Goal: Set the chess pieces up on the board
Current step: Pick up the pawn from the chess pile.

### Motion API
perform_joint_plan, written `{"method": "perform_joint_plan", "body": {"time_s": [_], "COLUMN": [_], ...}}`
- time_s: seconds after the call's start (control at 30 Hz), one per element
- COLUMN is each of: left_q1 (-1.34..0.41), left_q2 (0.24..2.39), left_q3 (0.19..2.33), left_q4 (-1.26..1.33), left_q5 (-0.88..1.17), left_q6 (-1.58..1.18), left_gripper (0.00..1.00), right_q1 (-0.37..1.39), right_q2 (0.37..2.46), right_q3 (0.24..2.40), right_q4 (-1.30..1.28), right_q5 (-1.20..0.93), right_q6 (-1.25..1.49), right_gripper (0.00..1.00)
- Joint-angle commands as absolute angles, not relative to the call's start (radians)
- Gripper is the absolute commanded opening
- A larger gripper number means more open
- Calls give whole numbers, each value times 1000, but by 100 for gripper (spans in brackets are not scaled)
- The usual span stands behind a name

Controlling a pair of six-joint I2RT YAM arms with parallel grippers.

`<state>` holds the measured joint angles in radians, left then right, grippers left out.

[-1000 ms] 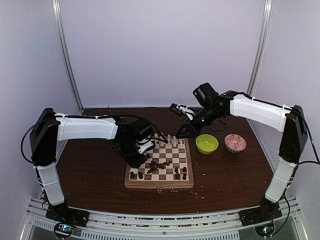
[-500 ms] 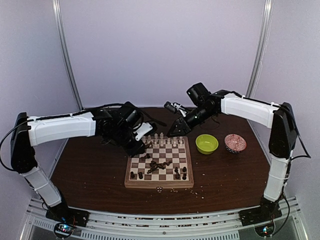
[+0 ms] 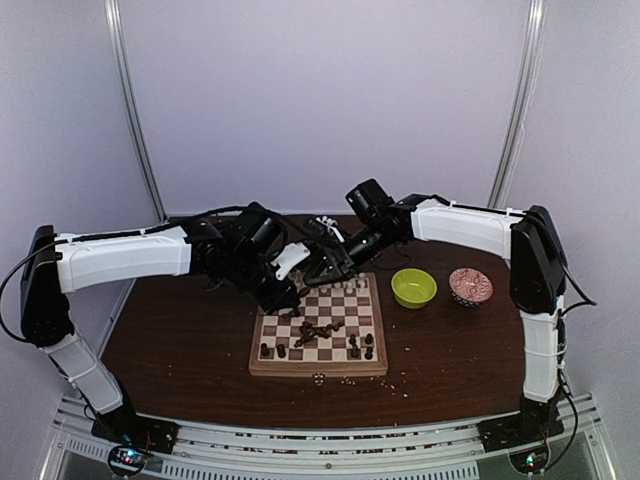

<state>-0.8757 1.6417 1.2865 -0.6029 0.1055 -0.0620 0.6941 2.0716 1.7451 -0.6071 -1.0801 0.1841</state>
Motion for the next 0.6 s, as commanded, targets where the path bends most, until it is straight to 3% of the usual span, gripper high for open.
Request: {"method": "perform_joint_plan", "body": {"time_s": [0.0,0.57], "left_q1": [-870,-871], "left_q2": [1617,1603], "left_q3": [1285,1277], "left_q4": [-557,-551], "left_q5": [127,88], "left_q6": [-76,-98], "left_gripper": [4,5], "right_q1": [705,710], "right_q2": [2082,2069], "right_q3": [1758,1713], "right_q4": [-528,-567], "right_q5": [-1139,-1082], "right_q6": [253,216], "right_gripper": [36,37]}}
